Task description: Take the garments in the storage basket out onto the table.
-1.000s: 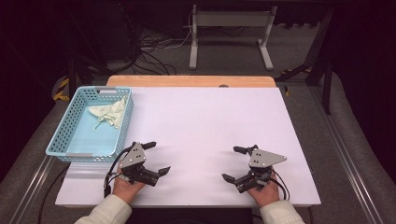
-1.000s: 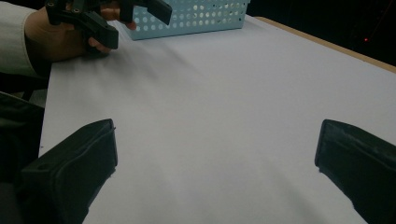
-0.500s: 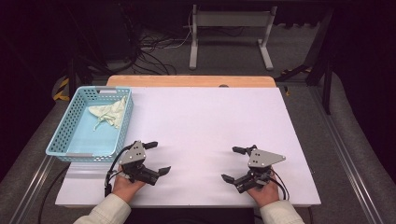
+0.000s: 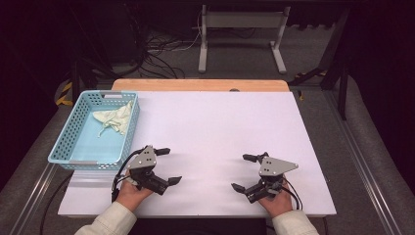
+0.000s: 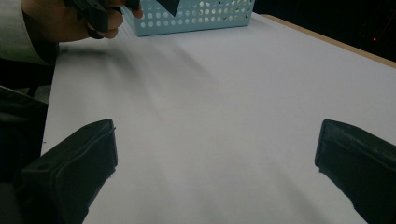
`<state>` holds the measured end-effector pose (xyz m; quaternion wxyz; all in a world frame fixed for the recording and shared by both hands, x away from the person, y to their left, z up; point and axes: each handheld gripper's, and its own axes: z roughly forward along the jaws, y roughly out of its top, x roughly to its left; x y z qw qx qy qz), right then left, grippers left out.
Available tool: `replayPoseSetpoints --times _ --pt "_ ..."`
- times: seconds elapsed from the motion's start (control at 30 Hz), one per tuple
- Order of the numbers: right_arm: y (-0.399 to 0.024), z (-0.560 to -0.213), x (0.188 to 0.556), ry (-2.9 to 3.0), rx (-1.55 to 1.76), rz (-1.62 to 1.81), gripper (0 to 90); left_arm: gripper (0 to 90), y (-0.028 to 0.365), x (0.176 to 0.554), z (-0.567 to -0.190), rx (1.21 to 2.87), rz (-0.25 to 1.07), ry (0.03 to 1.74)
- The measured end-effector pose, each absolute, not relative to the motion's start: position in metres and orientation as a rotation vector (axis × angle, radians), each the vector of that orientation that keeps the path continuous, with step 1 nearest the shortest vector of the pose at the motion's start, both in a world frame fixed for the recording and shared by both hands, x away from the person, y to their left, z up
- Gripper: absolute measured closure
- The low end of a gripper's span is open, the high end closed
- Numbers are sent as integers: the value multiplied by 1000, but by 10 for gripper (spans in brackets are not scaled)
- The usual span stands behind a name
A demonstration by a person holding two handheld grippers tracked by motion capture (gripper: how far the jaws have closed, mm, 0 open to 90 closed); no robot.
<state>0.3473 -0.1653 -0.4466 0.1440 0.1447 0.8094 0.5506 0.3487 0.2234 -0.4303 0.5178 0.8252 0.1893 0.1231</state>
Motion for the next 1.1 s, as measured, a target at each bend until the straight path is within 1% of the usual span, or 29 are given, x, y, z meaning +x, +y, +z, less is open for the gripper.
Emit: replayPoseSetpoints --times 0.5,0.67,1.1 --pt "-165 -447 347 2336 419 1590 0 2 226 352 -410 1984 290 411" --pt "-165 -447 348 2341 418 1590 0 2 224 354 -406 1996 269 403" --pt "-165 -448 348 2350 417 1591 0 2 222 360 -385 1987 292 377"
